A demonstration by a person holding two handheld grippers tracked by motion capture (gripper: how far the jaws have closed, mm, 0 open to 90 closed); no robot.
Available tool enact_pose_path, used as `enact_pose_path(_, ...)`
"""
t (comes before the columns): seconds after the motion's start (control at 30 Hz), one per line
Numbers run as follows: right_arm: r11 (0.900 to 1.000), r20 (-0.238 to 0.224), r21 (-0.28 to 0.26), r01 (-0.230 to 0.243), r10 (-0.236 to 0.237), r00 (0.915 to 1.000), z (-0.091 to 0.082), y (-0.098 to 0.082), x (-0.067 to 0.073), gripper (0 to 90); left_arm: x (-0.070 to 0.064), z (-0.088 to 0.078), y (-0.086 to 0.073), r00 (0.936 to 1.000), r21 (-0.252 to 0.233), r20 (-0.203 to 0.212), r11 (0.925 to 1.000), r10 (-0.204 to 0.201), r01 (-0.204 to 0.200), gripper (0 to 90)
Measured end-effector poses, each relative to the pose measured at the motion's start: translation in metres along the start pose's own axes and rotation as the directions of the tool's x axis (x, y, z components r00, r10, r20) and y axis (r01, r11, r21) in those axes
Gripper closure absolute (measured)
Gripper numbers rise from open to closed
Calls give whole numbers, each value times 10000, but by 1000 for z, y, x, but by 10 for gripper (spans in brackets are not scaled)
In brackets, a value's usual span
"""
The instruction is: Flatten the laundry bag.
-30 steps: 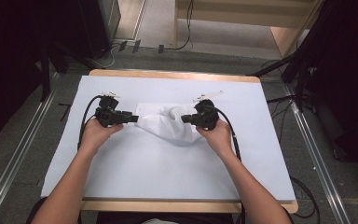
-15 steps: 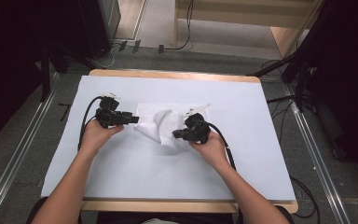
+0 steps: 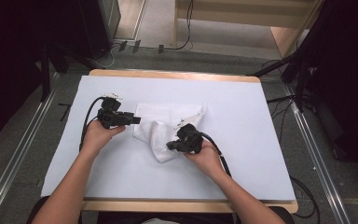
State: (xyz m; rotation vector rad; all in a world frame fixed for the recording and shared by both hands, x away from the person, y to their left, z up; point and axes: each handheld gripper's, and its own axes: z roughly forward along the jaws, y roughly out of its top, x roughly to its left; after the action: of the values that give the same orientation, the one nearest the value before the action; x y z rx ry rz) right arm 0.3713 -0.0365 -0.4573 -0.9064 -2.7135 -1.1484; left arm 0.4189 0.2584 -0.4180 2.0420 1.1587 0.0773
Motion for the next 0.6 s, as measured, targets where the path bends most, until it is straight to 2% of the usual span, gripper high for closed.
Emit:
enact_pose_path(0.13,9999,-67,89,108,-108,9999,-1,-1,3,900,1,-1,0,10000,-21,-17,10000,-79,79,511)
enact_pose_path(0.3,9989,97,-402,254,-251,9996,-15,8,7,859,2,-1,-2,10000,21,-40,10000,-54,54,510)
enact_pose_path(0.4,9970,156,-701,341,-331,9993,-23,17,10,803,2,-3,-3,10000,4,-58,10000,-40,40,508)
enact_pose_path(0.5,9957,142,-841,401,-391,9991,-24,26,11,756,2,-6,-4,9999,-63,-94,9999,-100,99,506)
enact_pose_path(0.6,9950,153,-904,416,-404,9991,-21,34,14,749,3,-10,-6,9999,-106,-130,9999,-98,97,505)
